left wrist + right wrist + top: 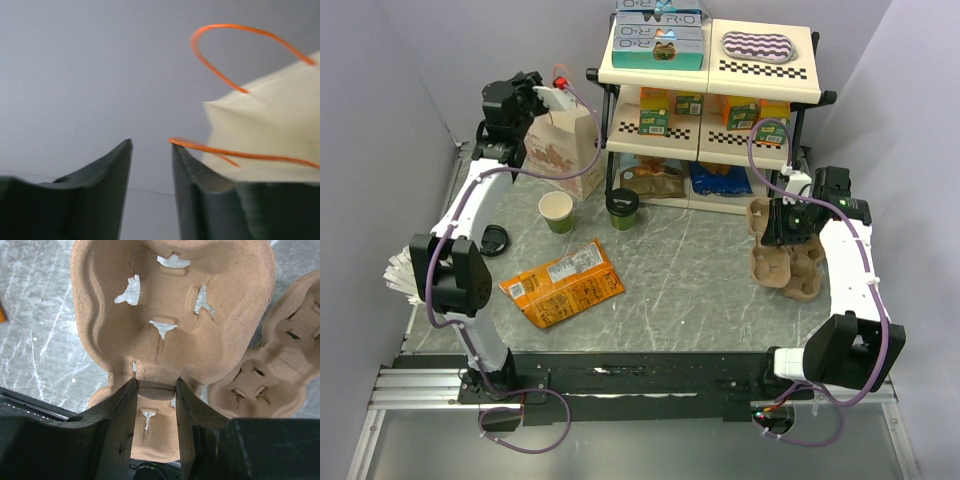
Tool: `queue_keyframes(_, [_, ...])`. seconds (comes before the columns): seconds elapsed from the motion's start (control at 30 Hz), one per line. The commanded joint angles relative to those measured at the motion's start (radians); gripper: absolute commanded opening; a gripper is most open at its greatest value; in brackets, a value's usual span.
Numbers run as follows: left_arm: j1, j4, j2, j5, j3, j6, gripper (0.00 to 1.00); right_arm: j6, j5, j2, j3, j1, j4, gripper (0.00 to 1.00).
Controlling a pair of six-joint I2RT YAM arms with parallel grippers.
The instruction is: Pack the takeout coffee
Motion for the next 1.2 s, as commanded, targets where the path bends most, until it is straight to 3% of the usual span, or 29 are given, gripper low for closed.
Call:
queue_keyframes(0.0, [0.011, 0.195, 0.003, -0.089, 0.115, 0.022, 0.41, 0.014, -0.013, -0.026, 0.014, 0.005, 0.032, 0.00])
queue_keyframes(0.23, [0.023, 0.204, 0.094, -0.126, 0.382, -0.024, 0.44, 0.015, -0.024, -0.035, 0.019, 0.005, 0.026, 0.00])
queue_keyframes(0.43, [0.008, 0.180, 0.023, -0.126, 0.423, -0.091, 0.46, 0.020, -0.021, -0.050, 0.010, 0.005, 0.031, 0.00])
queue_keyframes(0.87, [-0.155, -0.017, -0.426, -0.108, 0.143, -0.189, 0.47, 0.026, 0.000, -0.018, 0.108, 0.002, 0.012, 0.00])
queue_keyframes(1.17, [-0.219, -0.196, -0.635, -0.001, 0.077, -0.298, 0.45, -0.028, 0.075, 0.002, 0.172, -0.006, -0.014, 0.00])
